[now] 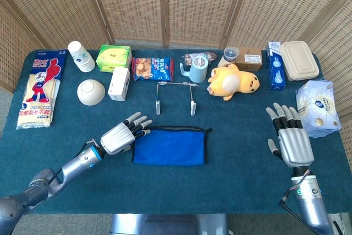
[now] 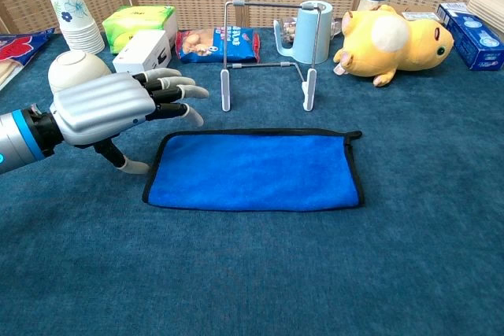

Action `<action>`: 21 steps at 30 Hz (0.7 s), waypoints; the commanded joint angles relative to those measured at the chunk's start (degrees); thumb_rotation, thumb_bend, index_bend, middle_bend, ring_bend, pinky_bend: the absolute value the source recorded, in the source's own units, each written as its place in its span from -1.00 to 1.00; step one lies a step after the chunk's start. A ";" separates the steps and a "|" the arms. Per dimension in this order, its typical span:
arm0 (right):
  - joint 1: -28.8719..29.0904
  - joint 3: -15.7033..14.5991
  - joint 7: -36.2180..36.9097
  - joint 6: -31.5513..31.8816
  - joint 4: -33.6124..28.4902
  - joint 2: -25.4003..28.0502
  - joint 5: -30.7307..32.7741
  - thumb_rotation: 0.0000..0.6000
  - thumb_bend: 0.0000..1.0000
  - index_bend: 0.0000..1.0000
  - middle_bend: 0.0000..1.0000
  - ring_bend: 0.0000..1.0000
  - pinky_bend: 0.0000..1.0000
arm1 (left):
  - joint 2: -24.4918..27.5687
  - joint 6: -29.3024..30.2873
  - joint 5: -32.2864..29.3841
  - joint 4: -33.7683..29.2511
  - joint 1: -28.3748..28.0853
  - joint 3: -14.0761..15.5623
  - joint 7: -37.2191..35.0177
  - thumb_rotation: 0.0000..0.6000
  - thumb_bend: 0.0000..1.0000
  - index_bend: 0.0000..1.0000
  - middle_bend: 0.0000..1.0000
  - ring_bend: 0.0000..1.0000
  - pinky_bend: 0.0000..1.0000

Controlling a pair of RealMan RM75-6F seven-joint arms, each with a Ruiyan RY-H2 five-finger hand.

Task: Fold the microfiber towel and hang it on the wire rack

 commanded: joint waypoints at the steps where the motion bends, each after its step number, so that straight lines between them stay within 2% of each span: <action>1: -0.22 0.07 0.03 0.17 -0.11 0.10 -0.02 1.00 -0.34 -0.94 -1.00 -1.00 -1.00 | -0.62 -0.09 -0.25 0.76 -0.45 0.12 -0.18 1.00 -0.64 -0.55 -0.85 -1.00 -1.00; 21: -1.86 0.63 0.88 1.03 -0.54 0.74 -0.18 1.00 -0.33 -0.94 -1.00 -1.00 -1.00 | -3.75 -0.54 -1.86 4.36 -1.67 1.36 -1.95 1.00 -0.64 -0.54 -0.86 -1.00 -1.00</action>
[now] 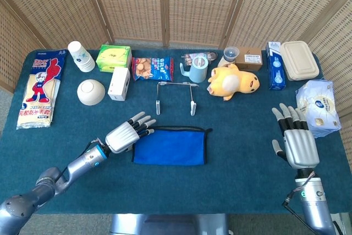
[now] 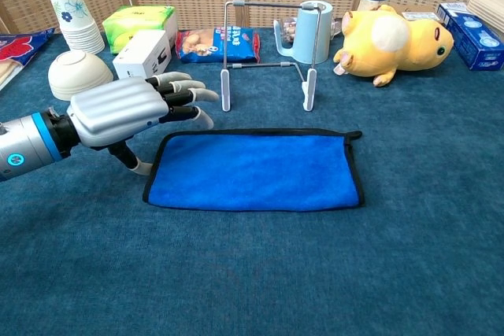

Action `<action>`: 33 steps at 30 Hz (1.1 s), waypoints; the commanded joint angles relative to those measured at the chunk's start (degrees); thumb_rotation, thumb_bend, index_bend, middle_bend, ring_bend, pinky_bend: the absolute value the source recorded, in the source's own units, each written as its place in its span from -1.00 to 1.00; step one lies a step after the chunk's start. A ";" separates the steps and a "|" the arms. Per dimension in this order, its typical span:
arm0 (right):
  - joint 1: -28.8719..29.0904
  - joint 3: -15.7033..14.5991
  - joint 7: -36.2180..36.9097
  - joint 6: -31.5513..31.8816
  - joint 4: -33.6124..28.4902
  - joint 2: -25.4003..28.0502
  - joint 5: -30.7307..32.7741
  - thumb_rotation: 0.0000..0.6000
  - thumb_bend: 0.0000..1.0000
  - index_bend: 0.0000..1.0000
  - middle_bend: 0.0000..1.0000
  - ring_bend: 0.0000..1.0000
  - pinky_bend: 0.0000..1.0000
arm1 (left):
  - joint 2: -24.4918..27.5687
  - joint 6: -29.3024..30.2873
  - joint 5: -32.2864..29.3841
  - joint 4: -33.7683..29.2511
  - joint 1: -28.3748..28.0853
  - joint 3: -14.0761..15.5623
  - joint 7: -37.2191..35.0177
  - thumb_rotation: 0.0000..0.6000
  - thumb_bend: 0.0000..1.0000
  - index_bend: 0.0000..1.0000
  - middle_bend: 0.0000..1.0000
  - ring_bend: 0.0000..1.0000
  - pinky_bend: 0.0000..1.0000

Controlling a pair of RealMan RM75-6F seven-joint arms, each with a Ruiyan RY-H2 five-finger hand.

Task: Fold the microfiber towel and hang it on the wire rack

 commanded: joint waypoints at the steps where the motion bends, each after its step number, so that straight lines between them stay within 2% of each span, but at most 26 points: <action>1: -0.22 0.05 0.10 0.18 -0.04 0.10 -0.02 1.00 -0.33 -0.94 -1.00 -1.00 -1.00 | -0.44 0.10 -0.22 0.28 -0.15 0.05 -0.16 1.00 -0.63 -0.54 -0.85 -1.00 -1.00; 14: -0.90 0.27 0.52 0.13 -0.12 0.48 -0.06 1.00 -0.34 -0.94 -0.99 -1.00 -1.00 | -1.31 1.03 -1.74 -0.23 -0.66 -0.44 -2.21 1.00 -0.59 -0.50 -0.83 -1.00 -1.00; 21: -1.33 0.36 0.89 0.26 -0.01 0.62 -0.04 1.00 -0.34 -0.94 -0.99 -1.00 -1.00 | -1.92 1.11 -2.08 -0.14 -0.82 -0.20 -3.43 1.00 -0.45 -0.45 -0.80 -1.00 -1.00; 33: -1.82 0.62 1.42 0.41 -0.21 0.81 -0.25 1.00 -0.35 -0.94 -0.99 -1.00 -1.00 | -3.06 1.50 -2.50 0.99 -0.76 0.21 -4.77 1.00 -0.44 -0.36 -0.74 -1.00 -1.00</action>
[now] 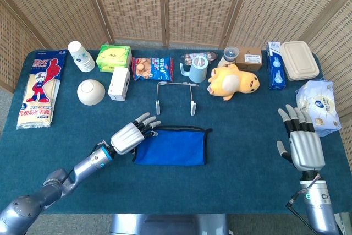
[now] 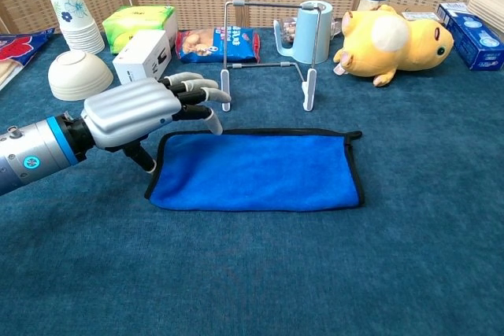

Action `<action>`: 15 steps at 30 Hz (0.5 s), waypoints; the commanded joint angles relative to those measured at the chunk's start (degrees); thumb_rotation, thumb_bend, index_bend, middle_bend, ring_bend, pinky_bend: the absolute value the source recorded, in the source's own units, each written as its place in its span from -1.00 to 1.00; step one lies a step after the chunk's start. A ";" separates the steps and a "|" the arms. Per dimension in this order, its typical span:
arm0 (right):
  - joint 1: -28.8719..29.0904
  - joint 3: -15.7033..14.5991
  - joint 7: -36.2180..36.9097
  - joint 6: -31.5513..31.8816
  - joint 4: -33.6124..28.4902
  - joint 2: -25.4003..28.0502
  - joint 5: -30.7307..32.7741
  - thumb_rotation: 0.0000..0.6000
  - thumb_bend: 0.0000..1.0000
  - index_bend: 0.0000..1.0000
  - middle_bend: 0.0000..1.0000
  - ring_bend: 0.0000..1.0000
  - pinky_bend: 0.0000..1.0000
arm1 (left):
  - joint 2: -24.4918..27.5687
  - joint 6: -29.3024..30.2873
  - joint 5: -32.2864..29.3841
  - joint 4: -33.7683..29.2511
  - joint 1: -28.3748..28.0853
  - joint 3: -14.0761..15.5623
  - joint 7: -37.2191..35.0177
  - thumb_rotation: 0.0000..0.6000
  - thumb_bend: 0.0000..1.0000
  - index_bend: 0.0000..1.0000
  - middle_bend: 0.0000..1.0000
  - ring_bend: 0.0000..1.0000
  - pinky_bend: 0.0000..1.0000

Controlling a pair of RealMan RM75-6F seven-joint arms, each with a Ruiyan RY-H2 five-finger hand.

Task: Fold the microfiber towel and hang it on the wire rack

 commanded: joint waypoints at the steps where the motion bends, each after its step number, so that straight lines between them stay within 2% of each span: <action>1: -0.04 0.07 0.02 -0.01 -0.02 -0.02 0.03 1.00 -0.35 -0.94 -0.99 -1.00 -1.00 | -0.35 0.05 -0.20 0.24 -0.03 -0.03 -0.62 1.00 -0.43 -0.35 -0.74 -1.00 -1.00; 8: -0.36 0.27 0.33 0.16 -0.09 0.03 0.16 1.00 -0.35 -0.94 -0.99 -1.00 -1.00 | -1.48 0.53 -0.44 0.98 -0.09 0.02 -2.38 1.00 -0.33 -0.23 -0.69 -1.00 -1.00; 15: -0.74 0.68 0.83 0.58 -0.47 0.25 0.38 1.00 -0.38 -0.92 -0.98 -1.00 -1.00 | -3.01 0.39 -1.06 2.40 -0.04 -0.12 -4.49 1.00 -0.26 0.01 -0.63 -1.00 -1.00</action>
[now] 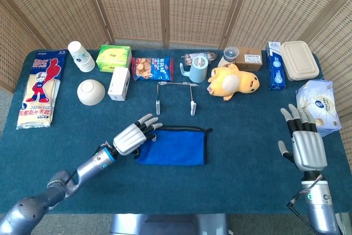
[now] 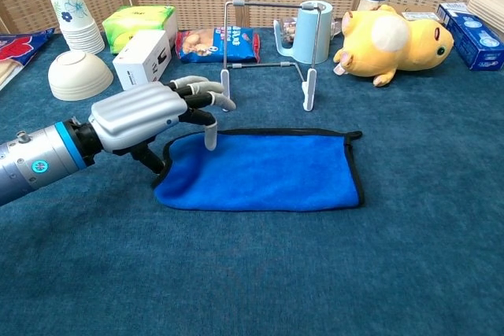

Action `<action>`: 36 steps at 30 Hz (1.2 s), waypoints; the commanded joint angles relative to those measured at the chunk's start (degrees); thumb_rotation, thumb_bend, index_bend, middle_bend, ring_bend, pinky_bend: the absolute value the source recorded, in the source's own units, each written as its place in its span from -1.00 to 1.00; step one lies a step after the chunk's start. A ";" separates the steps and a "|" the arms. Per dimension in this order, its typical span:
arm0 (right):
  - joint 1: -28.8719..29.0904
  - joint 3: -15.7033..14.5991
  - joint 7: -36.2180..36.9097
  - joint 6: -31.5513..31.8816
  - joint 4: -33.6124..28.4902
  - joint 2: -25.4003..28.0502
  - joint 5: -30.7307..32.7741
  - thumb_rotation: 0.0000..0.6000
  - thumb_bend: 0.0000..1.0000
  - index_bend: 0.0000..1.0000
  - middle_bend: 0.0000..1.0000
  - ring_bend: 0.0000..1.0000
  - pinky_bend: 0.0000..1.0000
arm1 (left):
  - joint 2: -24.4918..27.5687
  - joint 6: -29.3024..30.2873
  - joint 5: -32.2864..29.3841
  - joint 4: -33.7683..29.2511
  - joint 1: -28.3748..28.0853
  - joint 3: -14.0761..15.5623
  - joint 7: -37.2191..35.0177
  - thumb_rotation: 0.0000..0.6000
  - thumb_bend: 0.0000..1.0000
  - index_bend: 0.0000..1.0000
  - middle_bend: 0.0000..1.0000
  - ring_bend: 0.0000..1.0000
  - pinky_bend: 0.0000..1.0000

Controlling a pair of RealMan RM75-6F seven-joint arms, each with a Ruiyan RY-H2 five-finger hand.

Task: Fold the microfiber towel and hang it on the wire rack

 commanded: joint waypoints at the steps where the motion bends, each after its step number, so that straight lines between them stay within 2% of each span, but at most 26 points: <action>1: -0.08 0.10 0.12 0.11 -0.20 0.05 -0.01 1.00 -0.38 -0.92 -0.97 -1.00 -1.00 | -0.76 -0.21 -0.30 0.73 -0.16 -0.18 -0.51 1.00 -0.24 0.05 -0.62 -1.00 -1.00; 10: -0.63 0.38 0.89 0.57 -0.44 0.34 0.07 1.00 -0.39 -0.92 -0.97 -1.00 -1.00 | -2.29 0.79 -1.16 2.56 -0.78 -1.15 -2.64 1.00 -0.18 0.38 -0.51 -0.95 -1.00; 15: -0.95 0.62 1.71 0.89 -0.08 0.51 0.05 1.00 -0.39 -0.92 -0.97 -1.00 -1.00 | -0.84 2.10 -3.04 -0.09 -1.02 -3.24 -5.00 1.00 -0.18 0.41 -0.49 -0.91 -1.00; 19: -1.18 0.70 2.64 0.91 0.52 0.47 0.08 1.00 -0.39 -0.92 -0.97 -1.00 -1.00 | 1.88 4.54 -3.68 -4.22 -1.56 -4.92 -3.79 1.00 -0.18 0.42 -0.48 -0.91 -1.00; 27: -1.13 0.71 4.93 0.18 2.37 0.04 -0.45 1.00 -0.39 -0.92 -0.97 -1.00 -1.00 | 10.68 5.97 -5.54 -20.57 -2.99 -8.98 0.53 1.00 -0.14 0.44 -0.46 -0.91 -1.00; 33: -1.20 0.69 7.12 -0.31 4.67 -0.72 -0.61 1.00 -0.39 -0.92 -0.97 -1.00 -1.00 | 19.07 2.63 -8.58 -37.43 -5.46 -14.16 7.13 1.00 -0.08 0.46 -0.44 -0.91 -1.00; 36: -1.24 0.66 8.65 -0.55 6.00 -1.12 -1.00 1.00 -0.39 -0.92 -0.97 -1.00 -1.00 | 23.59 -0.69 -11.56 -46.15 -6.73 -17.50 12.95 1.00 -0.07 0.46 -0.44 -0.91 -1.00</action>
